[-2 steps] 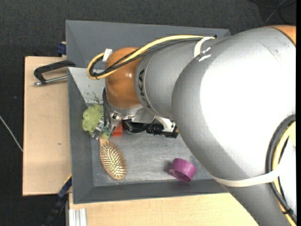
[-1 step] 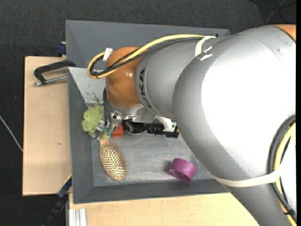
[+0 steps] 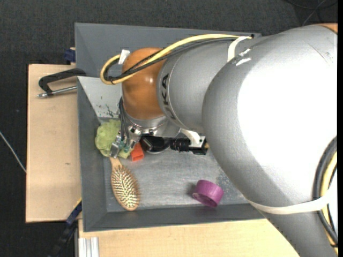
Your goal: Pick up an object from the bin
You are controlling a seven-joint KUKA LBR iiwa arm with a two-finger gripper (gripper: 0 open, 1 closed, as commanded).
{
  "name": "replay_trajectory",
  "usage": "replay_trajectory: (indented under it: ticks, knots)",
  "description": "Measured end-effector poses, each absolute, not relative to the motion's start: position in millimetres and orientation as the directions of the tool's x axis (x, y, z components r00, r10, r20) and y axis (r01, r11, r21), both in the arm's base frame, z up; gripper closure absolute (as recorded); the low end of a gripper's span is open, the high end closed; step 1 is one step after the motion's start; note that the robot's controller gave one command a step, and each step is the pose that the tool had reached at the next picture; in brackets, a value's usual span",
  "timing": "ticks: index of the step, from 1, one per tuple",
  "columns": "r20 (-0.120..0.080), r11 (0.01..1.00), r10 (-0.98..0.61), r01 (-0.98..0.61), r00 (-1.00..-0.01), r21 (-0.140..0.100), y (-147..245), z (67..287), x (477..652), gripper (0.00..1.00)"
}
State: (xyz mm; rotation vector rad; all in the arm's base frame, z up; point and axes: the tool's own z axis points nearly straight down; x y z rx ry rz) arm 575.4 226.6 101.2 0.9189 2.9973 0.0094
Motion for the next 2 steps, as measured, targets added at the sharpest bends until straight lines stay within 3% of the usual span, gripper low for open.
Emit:
replay_trajectory:
  ticks: [2]
  knots:
    - [-0.003,0.829,0.56,0.56,-0.829,0.006,227.5,129.1,576.2,1.0]
